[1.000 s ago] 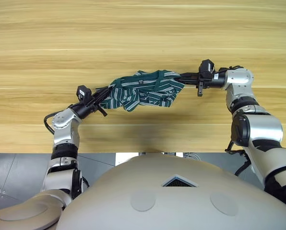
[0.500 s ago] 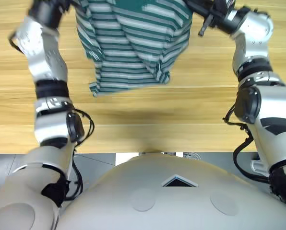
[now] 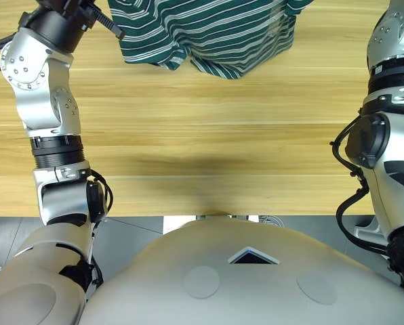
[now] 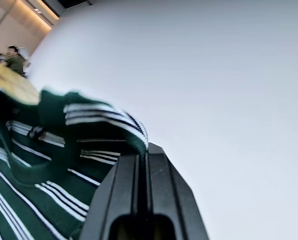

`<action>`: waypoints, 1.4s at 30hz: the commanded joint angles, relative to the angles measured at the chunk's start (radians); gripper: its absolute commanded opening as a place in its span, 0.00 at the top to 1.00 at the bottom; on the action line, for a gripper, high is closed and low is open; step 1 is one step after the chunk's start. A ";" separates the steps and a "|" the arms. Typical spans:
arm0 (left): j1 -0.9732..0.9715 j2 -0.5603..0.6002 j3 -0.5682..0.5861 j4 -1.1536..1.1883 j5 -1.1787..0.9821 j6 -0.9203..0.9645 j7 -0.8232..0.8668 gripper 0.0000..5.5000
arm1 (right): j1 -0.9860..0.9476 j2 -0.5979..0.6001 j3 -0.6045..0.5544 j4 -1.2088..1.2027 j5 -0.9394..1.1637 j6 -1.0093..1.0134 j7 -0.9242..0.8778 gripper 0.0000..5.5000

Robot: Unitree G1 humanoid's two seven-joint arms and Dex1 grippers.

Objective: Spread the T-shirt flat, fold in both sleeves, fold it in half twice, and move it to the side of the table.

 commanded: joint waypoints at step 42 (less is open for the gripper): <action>0.131 0.217 -0.146 -0.248 0.054 0.310 -0.402 0.99 | 0.072 -0.154 0.025 0.375 -0.177 0.107 0.527 1.00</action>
